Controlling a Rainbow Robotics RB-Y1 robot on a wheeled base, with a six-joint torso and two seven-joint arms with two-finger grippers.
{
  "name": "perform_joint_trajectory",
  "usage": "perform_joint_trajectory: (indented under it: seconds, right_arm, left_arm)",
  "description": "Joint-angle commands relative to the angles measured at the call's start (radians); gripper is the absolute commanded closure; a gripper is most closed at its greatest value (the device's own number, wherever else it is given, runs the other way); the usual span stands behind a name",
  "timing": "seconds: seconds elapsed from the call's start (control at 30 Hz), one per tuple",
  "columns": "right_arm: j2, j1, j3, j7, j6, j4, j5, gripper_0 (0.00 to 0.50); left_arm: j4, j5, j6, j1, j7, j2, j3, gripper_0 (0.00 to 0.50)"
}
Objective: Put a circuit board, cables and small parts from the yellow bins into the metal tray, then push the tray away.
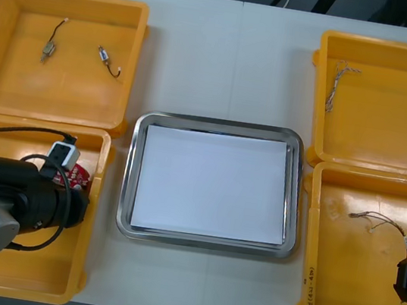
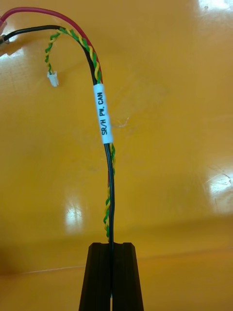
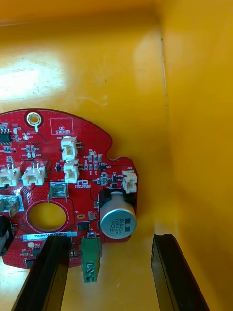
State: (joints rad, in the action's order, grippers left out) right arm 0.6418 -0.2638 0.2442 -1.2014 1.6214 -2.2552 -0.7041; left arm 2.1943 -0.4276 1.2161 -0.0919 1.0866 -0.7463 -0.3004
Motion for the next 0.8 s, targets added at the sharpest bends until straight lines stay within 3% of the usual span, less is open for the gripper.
perform_joint_trajectory:
  seconds: [0.03,0.1,0.17,0.2,0.27,0.3,0.33,0.6,0.8]
  right_arm:
    - [-0.018,-0.022,0.029,0.017,-0.009,-0.037,0.020,0.500]
    - [-0.019,-0.022,0.029,0.017,-0.009,-0.038,0.018,0.500]
    - [-0.022,-0.022,0.029,0.019,-0.009,-0.041,0.020,0.456]
    - [-0.022,-0.023,0.029,0.022,-0.009,-0.043,0.018,0.291]
    - [-0.022,-0.022,0.029,0.025,-0.009,-0.043,0.018,0.143]
    - [-0.022,-0.022,0.029,0.025,-0.009,-0.043,0.018,0.143]
    - [-0.022,-0.023,0.029,0.025,-0.009,-0.043,0.018,0.000]
    - [-0.018,-0.012,0.047,0.022,0.012,-0.084,0.017,0.000]
    - [-0.014,0.083,0.064,0.013,0.115,-0.089,0.018,0.000]
  left_arm:
    - [0.008,0.009,-0.012,-0.029,-0.062,-0.033,-0.023,0.284]
    - [0.008,0.009,-0.012,-0.029,-0.062,-0.033,-0.022,0.490]
    - [0.008,0.009,-0.013,-0.029,-0.062,-0.033,-0.023,0.500]
    - [0.008,0.009,-0.015,-0.029,-0.062,-0.033,-0.022,0.500]
    - [0.008,0.009,-0.015,-0.029,-0.062,-0.033,-0.022,0.500]
    - [0.007,0.009,-0.017,-0.029,-0.063,-0.031,-0.022,0.500]
    - [0.008,0.009,-0.017,-0.028,-0.063,-0.033,-0.022,0.500]
    - [0.008,-0.008,-0.015,-0.028,-0.063,-0.034,-0.002,0.500]
    - [0.010,-0.045,-0.015,-0.028,-0.059,-0.034,0.027,0.500]
